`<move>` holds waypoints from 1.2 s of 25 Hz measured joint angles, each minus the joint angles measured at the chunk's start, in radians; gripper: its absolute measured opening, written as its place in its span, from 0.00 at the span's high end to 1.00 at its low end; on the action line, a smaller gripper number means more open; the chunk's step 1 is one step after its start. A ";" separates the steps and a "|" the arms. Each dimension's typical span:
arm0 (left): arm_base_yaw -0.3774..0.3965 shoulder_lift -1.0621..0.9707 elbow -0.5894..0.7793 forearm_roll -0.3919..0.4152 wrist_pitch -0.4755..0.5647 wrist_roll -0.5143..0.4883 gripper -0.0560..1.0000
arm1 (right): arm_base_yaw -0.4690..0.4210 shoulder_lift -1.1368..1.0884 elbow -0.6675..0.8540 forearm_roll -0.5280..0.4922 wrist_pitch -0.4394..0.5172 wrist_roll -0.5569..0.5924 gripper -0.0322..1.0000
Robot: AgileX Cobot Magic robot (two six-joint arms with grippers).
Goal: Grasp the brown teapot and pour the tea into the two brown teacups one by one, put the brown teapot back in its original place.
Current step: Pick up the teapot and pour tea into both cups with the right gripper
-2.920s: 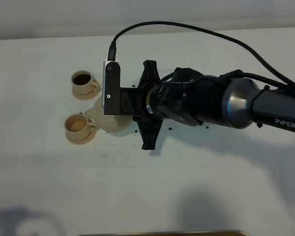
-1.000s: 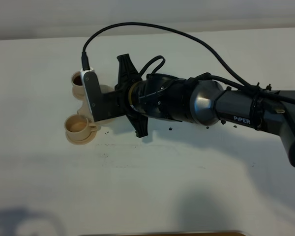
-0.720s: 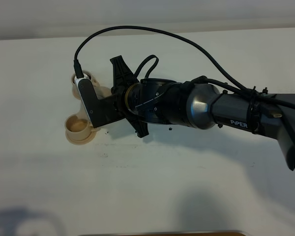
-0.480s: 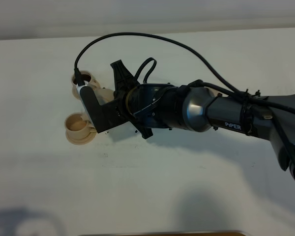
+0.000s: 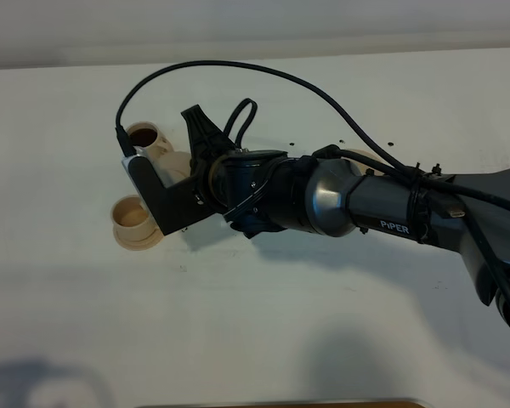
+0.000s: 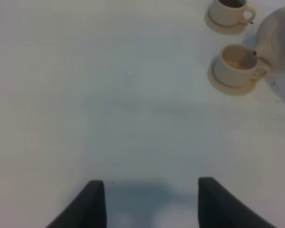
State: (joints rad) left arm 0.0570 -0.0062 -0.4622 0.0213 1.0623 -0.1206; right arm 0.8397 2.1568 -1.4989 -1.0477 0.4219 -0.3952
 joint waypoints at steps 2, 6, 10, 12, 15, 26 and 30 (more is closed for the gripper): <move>0.000 0.000 0.000 0.000 0.000 0.000 0.47 | 0.000 0.000 -0.006 -0.014 0.006 0.014 0.89; 0.000 0.000 0.000 0.000 0.000 0.000 0.47 | 0.008 0.000 -0.007 -0.046 0.029 0.030 0.89; 0.000 0.000 0.000 0.000 0.000 0.000 0.47 | 0.011 0.000 -0.017 -0.060 0.031 0.052 0.89; 0.000 0.000 0.000 0.000 0.000 0.000 0.47 | 0.013 0.000 -0.018 -0.063 0.035 0.053 0.89; 0.000 0.000 0.000 0.000 0.000 0.000 0.47 | 0.020 0.000 -0.018 -0.068 0.043 0.053 0.89; 0.000 0.000 0.000 0.000 0.000 0.000 0.47 | 0.040 -0.001 -0.035 -0.101 0.063 0.074 0.89; 0.000 0.000 0.000 0.000 0.000 0.000 0.47 | 0.055 -0.001 -0.048 -0.123 0.076 0.077 0.89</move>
State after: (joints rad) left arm 0.0570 -0.0062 -0.4622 0.0213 1.0623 -0.1206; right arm 0.8945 2.1558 -1.5471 -1.1708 0.4976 -0.3177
